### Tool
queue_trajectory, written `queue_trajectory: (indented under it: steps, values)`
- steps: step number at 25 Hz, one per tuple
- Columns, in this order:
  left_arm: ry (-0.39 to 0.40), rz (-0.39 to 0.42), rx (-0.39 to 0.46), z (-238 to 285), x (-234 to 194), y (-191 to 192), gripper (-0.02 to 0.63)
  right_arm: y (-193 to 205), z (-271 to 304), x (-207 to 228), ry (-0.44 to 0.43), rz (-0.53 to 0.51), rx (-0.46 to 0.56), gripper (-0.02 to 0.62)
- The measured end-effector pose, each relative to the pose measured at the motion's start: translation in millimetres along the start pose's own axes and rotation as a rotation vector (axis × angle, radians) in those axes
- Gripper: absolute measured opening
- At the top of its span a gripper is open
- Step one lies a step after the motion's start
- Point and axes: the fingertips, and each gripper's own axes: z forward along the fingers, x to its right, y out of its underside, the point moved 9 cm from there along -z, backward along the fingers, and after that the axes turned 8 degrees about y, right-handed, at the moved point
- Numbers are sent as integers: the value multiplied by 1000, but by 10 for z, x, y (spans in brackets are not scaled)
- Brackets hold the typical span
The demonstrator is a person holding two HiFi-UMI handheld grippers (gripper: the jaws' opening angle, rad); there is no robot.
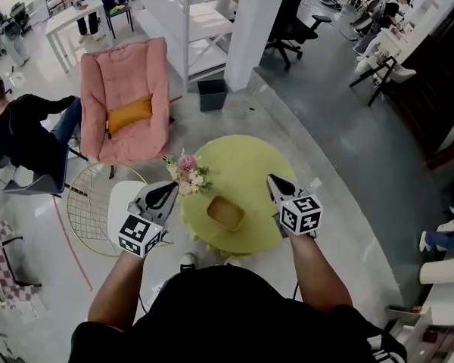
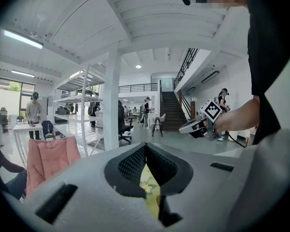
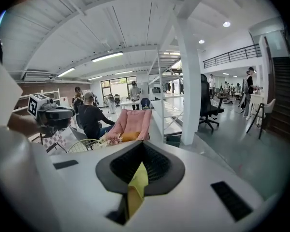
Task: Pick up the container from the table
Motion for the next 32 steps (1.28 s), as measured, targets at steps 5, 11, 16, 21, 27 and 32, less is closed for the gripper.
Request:
queue_trajectory:
  steps: [5, 11, 16, 21, 27, 32]
  values:
    - [-23, -6, -14, -54, -70, 64, 17, 151, 128, -68, -10, -1, -16, 8]
    - [-38, -12, -33, -135, -95, 148, 17, 512, 360, -130, -22, -31, -106, 9]
    - [-59, -20, -54, -232, -125, 231, 17, 750, 468, -172, -45, -7, -158, 9]
    - [-79, -50, -52, -304, -155, 288, 17, 874, 547, -245, -58, -1, -175, 9]
    - [-52, -53, -41, -262, -47, 237, 17, 1050, 635, -313, -96, -11, -196, 57]
    - [-28, -72, -39, -277, 16, 233, 17, 1283, 721, -348, -120, -20, -259, 94]
